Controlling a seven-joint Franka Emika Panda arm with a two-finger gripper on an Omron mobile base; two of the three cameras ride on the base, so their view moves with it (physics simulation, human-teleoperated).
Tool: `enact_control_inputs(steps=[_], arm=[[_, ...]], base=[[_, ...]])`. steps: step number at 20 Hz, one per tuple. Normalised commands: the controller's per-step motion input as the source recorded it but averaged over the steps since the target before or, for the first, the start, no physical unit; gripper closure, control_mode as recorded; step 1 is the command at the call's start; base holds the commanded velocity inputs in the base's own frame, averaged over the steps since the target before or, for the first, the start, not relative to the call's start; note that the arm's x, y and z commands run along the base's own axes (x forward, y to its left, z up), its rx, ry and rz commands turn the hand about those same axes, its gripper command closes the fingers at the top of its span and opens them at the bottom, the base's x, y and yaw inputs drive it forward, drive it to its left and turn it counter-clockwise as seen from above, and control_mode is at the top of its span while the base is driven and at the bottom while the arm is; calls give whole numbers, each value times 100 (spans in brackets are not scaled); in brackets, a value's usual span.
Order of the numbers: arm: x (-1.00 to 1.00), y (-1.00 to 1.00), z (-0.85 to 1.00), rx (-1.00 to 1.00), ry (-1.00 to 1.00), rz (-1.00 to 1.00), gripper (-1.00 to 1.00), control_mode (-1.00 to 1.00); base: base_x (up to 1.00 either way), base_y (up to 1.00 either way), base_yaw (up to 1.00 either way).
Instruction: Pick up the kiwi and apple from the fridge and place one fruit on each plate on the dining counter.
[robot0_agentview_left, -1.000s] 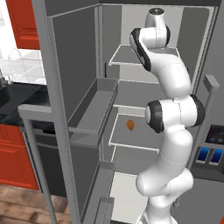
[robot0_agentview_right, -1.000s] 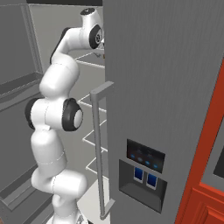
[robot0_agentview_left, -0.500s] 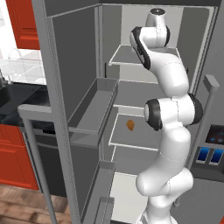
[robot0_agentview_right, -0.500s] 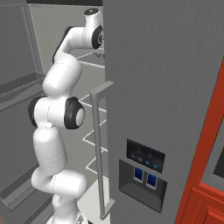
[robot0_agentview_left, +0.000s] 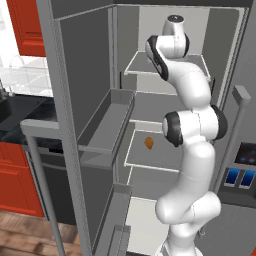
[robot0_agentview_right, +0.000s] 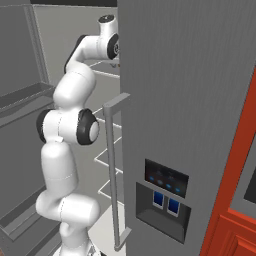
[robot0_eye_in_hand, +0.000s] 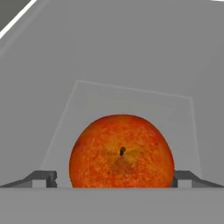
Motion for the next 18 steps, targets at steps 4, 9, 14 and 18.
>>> enact_control_inputs(steps=[4,9,14,18], arm=[[10,1,0,0,0,0,-100,-100],[17,0,0,0,0,0,-100,-100],[0,-5,-10,0,1,-7,-100,-100],[0,-19,-19,0,1,-8,-100,-100]], base=[[0,0,0],[0,0,0],[0,0,0],[0,0,0]])
